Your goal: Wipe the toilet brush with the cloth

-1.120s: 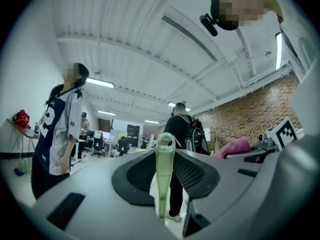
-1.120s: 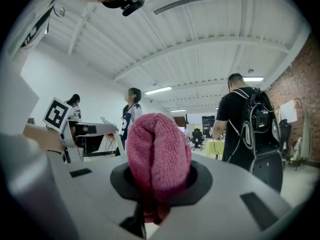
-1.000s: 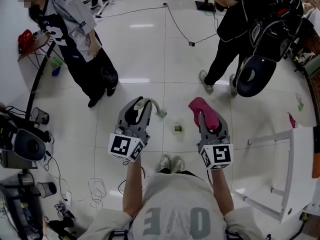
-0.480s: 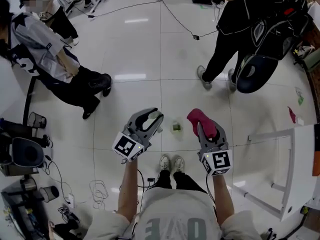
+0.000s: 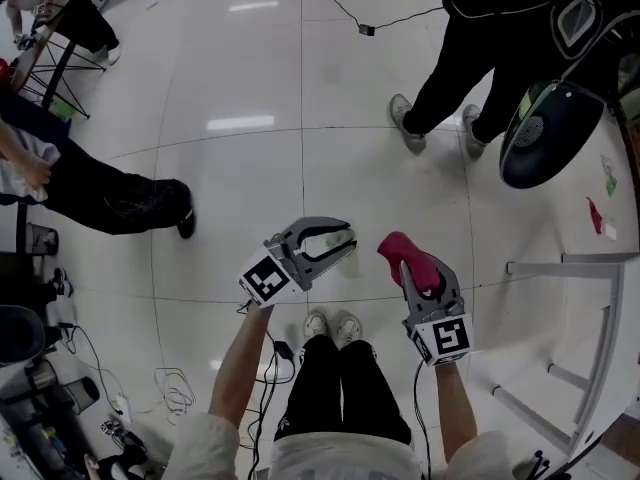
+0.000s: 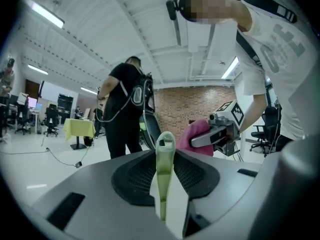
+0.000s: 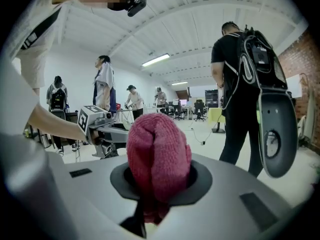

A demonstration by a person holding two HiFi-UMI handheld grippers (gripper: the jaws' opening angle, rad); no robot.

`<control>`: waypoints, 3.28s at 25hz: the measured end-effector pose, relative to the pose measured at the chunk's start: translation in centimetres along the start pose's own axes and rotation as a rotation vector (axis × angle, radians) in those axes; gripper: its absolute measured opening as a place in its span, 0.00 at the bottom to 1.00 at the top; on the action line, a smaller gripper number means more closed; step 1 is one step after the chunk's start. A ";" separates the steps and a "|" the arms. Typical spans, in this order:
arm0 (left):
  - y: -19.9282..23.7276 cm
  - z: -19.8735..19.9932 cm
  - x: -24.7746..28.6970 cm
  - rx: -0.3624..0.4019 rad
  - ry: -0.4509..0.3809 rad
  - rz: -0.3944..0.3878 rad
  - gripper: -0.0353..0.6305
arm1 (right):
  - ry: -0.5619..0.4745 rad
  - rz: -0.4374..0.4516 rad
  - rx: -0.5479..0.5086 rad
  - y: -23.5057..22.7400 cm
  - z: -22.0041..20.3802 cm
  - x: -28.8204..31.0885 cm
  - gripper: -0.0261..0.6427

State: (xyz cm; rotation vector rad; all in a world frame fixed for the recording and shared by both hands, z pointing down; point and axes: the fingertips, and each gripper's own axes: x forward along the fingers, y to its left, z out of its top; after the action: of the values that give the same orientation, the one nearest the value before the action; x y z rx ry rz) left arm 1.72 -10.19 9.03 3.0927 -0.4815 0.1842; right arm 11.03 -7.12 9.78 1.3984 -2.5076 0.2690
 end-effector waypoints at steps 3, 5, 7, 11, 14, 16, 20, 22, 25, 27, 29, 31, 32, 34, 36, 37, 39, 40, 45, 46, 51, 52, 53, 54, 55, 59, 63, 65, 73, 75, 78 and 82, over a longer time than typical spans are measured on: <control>0.4 -7.1 2.7 -0.030 0.012 -0.069 0.22 | 0.022 -0.017 0.025 -1.5 -6.7 2.5 0.14; 0.6 -11.4 4.3 -0.048 0.027 -0.111 0.22 | 0.039 -0.025 0.067 -2.2 -10.5 3.7 0.14; 0.9 -15.1 5.5 -0.047 0.039 -0.144 0.22 | 0.049 -0.024 0.096 -2.8 -13.5 4.8 0.14; 1.0 -21.2 7.5 -0.052 0.036 -0.190 0.22 | 0.053 -0.021 0.105 -4.2 -18.5 6.4 0.14; 1.4 -24.7 8.5 -0.056 0.028 -0.205 0.22 | 0.055 -0.024 0.103 -5.5 -21.6 7.4 0.14; 1.2 -26.6 8.8 -0.050 0.032 -0.217 0.22 | 0.068 -0.026 0.103 -6.0 -23.3 7.8 0.14; -0.1 -30.0 9.4 -0.024 0.084 -0.264 0.22 | 0.058 -0.027 0.102 -6.4 -25.2 8.5 0.14; -1.0 -32.1 9.5 0.009 0.142 -0.292 0.22 | 0.050 -0.022 0.100 -6.3 -25.6 8.9 0.14; -1.7 -34.3 9.7 0.008 0.181 -0.294 0.22 | 0.047 -0.020 0.099 -6.2 -26.2 9.0 0.14; -1.4 -34.5 9.9 -0.017 0.165 -0.266 0.22 | 0.047 -0.022 0.093 -6.2 -26.4 8.9 0.14; -0.8 -33.8 10.0 -0.040 0.137 -0.230 0.22 | 0.042 -0.027 0.095 -6.4 -26.4 8.5 0.14; -0.1 -32.5 9.7 -0.065 0.110 -0.190 0.22 | 0.039 -0.034 0.101 -6.4 -26.0 8.2 0.14; 0.2 -31.6 9.3 -0.078 0.103 -0.169 0.23 | 0.038 -0.037 0.106 -6.3 -25.4 8.0 0.14; 0.7 -29.1 7.9 -0.110 0.095 -0.128 0.23 | 0.034 -0.040 0.120 -5.9 -23.1 7.5 0.14; 1.3 -24.7 6.0 -0.144 0.076 -0.071 0.23 | 0.022 -0.041 0.132 -5.1 -18.9 6.7 0.14; 1.9 -21.5 4.7 -0.160 0.052 -0.026 0.23 | 0.012 -0.041 0.139 -4.6 -16.1 6.2 0.14; 3.3 -13.8 1.7 -0.206 -0.022 0.110 0.22 | -0.020 -0.039 0.155 -3.4 -9.4 5.1 0.14; 3.8 -9.6 0.2 -0.231 -0.059 0.186 0.22 | -0.041 -0.038 0.164 -2.8 -5.6 4.4 0.14; 1.5 9.8 -5.5 -0.267 -0.171 0.388 0.22 | -0.165 -0.076 0.208 0.2 12.2 -0.5 0.14; 1.1 12.7 -6.5 -0.268 -0.190 0.427 0.22 | -0.191 -0.095 0.212 0.6 15.2 -1.4 0.14; 0.5 21.8 -12.1 -0.231 -0.243 0.693 0.06 | -0.297 -0.176 0.237 2.5 24.8 -5.0 0.14; 0.5 22.8 -12.8 -0.210 -0.246 0.724 0.06 | -0.308 -0.186 0.249 2.8 25.6 -5.4 0.14; 0.5 23.7 -13.4 -0.183 -0.244 0.746 0.06 | -0.315 -0.192 0.258 3.2 26.2 -5.8 0.14; 0.4 24.5 -13.8 -0.157 -0.238 0.762 0.06 | -0.320 -0.191 0.261 3.8 26.6 -6.1 0.14; 0.4 25.1 -14.3 -0.135 -0.235 0.778 0.06 | -0.322 -0.182 0.261 4.4 26.8 -6.3 0.14; 0.0 26.5 -16.3 -0.095 -0.227 0.841 0.06 | -0.290 -0.122 0.233 7.4 26.7 -6.4 0.14; -0.3 26.7 -17.8 -0.091 -0.214 0.896 0.06 | -0.252 -0.080 0.174 9.5 26.6 -6.3 0.14; -0.5 26.8 -18.1 -0.087 -0.213 0.903 0.06 | -0.246 -0.067 0.164 10.0 26.5 -6.3 0.14; -1.1 27.0 -18.5 -0.077 -0.201 0.900 0.06 | -0.248 -0.047 0.144 10.9 26.9 -6.4 0.14; -1.3 27.0 -18.3 -0.072 -0.198 0.895 0.06 | -0.252 -0.046 0.145 10.9 26.9 -6.6 0.14; -1.5 27.0 -18.4 -0.068 -0.197 0.893 0.06 | -0.254 -0.045 0.144 11.0 26.9 -6.7 0.14; -1.6 27.0 -18.9 -0.066 -0.197 0.900 0.06 | -0.255 -0.042 0.139 11.3 27.0 -6.9 0.14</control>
State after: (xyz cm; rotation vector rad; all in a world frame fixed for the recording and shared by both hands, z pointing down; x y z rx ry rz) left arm -12.55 -3.63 -19.99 2.5914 -1.7915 -0.1407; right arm 1.25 -3.35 -18.43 1.6306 -2.7036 0.2770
